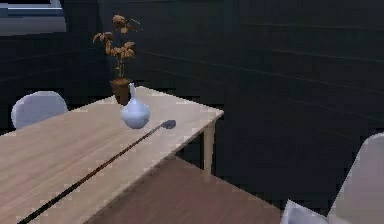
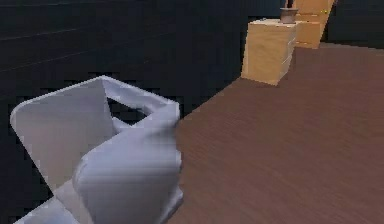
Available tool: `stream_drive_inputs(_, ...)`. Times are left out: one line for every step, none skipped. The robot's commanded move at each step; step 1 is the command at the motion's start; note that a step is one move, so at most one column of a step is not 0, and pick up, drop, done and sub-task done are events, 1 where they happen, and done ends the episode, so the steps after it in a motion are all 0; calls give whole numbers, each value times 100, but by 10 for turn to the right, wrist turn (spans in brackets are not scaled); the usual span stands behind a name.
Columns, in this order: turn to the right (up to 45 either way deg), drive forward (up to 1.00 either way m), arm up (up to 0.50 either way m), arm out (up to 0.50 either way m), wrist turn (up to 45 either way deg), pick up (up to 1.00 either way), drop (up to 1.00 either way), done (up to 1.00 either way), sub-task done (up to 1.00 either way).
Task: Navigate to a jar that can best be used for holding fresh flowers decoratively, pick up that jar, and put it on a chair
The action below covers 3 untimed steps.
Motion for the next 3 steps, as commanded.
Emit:
stream_drive_inputs(0,60,0,0,0,0,0,0,0)
stream_drive_inputs(-450,0,0,0,0,0,0,0,0)
stream_drive_inputs(-450,0,0,0,0,0,0,0,0)
